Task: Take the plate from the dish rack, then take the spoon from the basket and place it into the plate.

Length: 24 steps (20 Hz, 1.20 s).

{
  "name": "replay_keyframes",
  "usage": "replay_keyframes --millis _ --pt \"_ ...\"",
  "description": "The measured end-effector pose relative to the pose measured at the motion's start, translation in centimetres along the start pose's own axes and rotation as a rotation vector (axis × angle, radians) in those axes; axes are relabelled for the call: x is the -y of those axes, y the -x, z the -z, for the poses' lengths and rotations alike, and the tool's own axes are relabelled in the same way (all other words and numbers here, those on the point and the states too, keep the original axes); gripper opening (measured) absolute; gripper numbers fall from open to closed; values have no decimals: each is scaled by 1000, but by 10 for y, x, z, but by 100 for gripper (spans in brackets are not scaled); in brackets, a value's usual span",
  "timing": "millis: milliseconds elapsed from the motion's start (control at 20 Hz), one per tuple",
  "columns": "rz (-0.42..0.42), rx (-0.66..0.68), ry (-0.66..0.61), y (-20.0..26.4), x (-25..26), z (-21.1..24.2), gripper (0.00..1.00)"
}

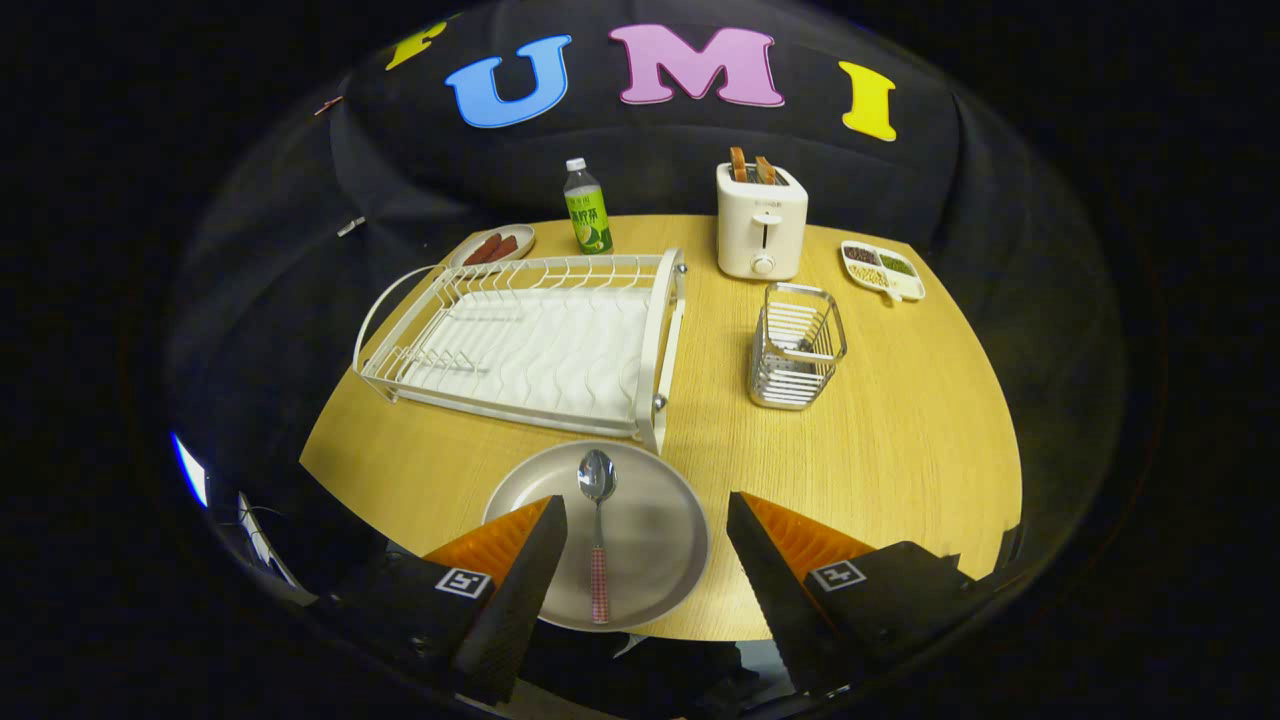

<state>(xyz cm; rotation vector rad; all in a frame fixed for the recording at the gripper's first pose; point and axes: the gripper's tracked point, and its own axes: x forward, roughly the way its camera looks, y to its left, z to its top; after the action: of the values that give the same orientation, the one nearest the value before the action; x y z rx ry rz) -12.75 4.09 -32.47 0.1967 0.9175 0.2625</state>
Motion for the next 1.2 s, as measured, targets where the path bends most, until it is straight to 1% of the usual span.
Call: replay_keyframes --millis 300,450,600,700,750,1000,1100,1200 --pt "12 207 23 40 -3 -101 99" --pt "48 299 94 66 1 -145 99" --pt "109 440 190 104 1 -195 99" --pt "139 533 237 131 -4 -225 97" --pt "148 577 254 145 -8 -239 98" --pt "176 750 283 201 -17 -287 98" --pt "194 796 293 214 -12 -303 98" --pt "224 822 300 222 -6 -309 98"
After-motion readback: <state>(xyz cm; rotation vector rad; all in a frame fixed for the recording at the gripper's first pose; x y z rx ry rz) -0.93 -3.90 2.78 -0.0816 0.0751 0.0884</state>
